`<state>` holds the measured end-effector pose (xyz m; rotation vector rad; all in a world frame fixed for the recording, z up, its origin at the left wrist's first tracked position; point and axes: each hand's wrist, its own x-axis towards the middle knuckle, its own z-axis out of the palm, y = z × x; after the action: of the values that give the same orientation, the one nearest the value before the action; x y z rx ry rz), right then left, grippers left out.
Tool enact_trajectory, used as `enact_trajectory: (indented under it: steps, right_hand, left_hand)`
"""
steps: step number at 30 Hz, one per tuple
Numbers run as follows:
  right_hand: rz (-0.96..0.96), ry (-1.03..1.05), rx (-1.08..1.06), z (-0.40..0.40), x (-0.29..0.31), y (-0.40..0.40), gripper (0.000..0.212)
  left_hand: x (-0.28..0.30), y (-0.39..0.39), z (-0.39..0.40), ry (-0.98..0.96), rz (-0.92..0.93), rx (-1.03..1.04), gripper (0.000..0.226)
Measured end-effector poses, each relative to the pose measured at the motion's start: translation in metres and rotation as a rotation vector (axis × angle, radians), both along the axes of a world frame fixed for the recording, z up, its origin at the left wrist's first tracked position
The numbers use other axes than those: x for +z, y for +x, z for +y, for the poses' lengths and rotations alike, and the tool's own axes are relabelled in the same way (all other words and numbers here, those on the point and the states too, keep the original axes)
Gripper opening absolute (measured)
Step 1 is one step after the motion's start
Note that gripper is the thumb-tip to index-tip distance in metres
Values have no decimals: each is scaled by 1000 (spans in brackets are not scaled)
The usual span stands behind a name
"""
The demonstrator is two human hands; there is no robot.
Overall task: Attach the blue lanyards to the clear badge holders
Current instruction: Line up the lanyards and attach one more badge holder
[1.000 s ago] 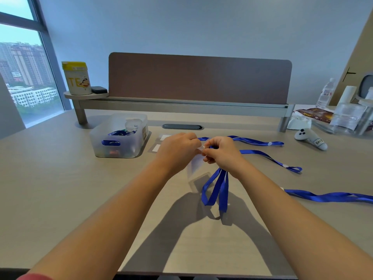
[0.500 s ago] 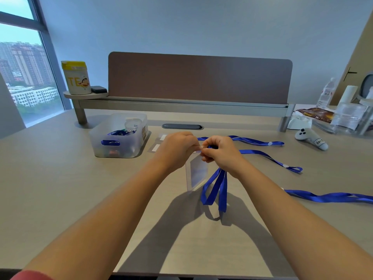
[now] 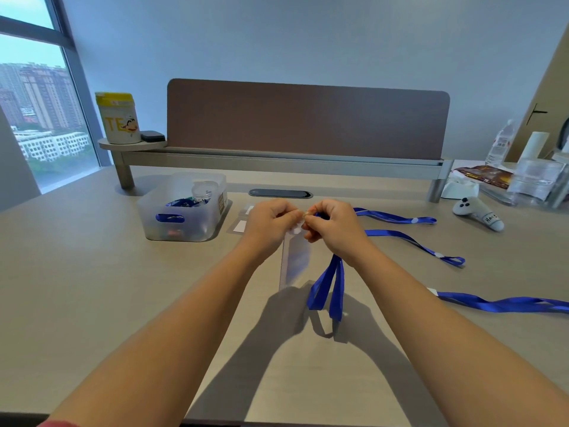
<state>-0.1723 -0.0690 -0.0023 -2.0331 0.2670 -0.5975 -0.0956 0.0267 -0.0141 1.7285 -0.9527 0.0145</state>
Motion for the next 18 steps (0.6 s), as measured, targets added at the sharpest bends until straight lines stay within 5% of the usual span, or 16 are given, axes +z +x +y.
enact_trajectory:
  steps: [11,18]
  right_hand:
    - [19,-114,73,1,2,1,16]
    - [27,249,3,-5,4,5,24]
  left_hand:
    - [1,6,6,-99,386,-184,28]
    - [3,2,8,-50,388,-196,27]
